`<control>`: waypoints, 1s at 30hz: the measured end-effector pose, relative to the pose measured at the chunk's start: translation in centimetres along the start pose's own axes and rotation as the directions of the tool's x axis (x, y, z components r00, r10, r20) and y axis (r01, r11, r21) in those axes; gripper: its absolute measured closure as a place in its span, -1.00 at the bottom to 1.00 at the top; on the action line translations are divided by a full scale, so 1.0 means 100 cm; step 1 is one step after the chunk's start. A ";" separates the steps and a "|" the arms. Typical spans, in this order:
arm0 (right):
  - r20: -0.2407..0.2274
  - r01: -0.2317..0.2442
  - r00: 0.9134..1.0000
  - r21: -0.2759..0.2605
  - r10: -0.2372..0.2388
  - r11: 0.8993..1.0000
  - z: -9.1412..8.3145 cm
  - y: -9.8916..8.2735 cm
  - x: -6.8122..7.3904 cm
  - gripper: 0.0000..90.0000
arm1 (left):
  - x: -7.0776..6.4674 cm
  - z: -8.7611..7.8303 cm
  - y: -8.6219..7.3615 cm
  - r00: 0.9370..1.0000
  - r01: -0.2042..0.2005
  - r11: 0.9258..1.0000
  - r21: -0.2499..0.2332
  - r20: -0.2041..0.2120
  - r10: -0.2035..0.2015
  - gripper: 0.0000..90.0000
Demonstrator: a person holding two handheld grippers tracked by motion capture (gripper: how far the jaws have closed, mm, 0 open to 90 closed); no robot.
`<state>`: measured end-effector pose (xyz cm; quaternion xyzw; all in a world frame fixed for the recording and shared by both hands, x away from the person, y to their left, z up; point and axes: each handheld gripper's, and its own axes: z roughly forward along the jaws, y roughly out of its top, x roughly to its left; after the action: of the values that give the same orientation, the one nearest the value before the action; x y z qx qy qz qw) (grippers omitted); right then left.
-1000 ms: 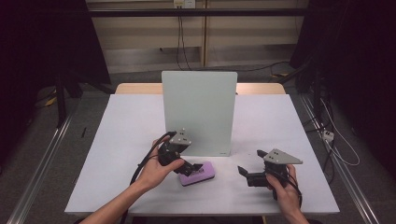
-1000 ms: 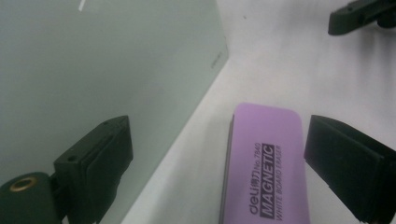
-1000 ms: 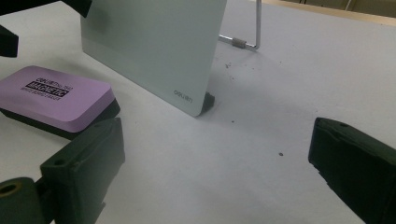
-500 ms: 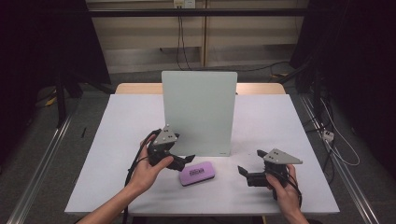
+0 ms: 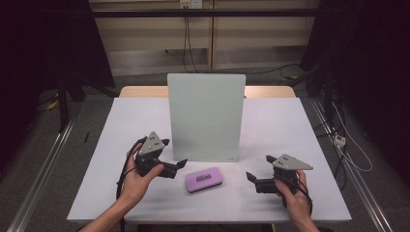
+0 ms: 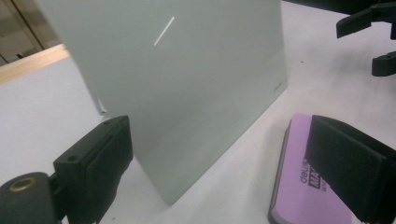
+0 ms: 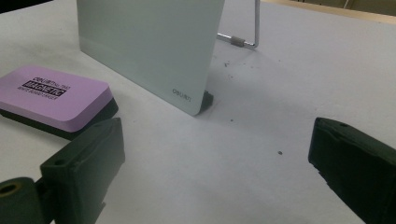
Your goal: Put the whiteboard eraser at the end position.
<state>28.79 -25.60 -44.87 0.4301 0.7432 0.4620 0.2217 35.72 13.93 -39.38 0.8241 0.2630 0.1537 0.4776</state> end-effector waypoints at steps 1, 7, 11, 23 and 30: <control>0.001 0.000 1.000 0.001 0.000 1.000 0.000 0.000 0.000 -0.92 | 0.001 -0.003 0.000 1.000 0.000 1.000 0.002 -0.009 0.000 -0.83; 0.004 -0.002 1.000 0.002 0.002 1.000 0.000 0.000 0.000 -0.92 | 0.006 -0.016 -0.006 0.999 0.022 0.999 -0.033 -0.039 -0.023 -0.83; 0.006 -0.003 1.000 0.001 0.003 1.000 0.000 0.000 0.000 -0.92 | 0.010 -0.022 -0.011 0.998 0.036 0.999 -0.036 -0.046 -0.037 -0.84; 0.012 -0.007 1.000 0.003 0.007 1.000 -0.001 -0.001 -0.001 -0.92 | 0.022 -0.045 -0.033 0.991 0.090 0.995 -0.053 -0.097 -0.095 -0.90; 0.016 -0.007 1.000 0.004 0.007 1.000 -0.002 -0.002 -0.001 -0.92 | 0.022 -0.055 -0.044 0.985 0.112 0.992 -0.064 -0.121 -0.119 -0.89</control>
<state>28.62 -25.78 -44.95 0.4367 0.7408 0.4579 0.2254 33.44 20.89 -40.51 0.7824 0.3353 0.1842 0.4915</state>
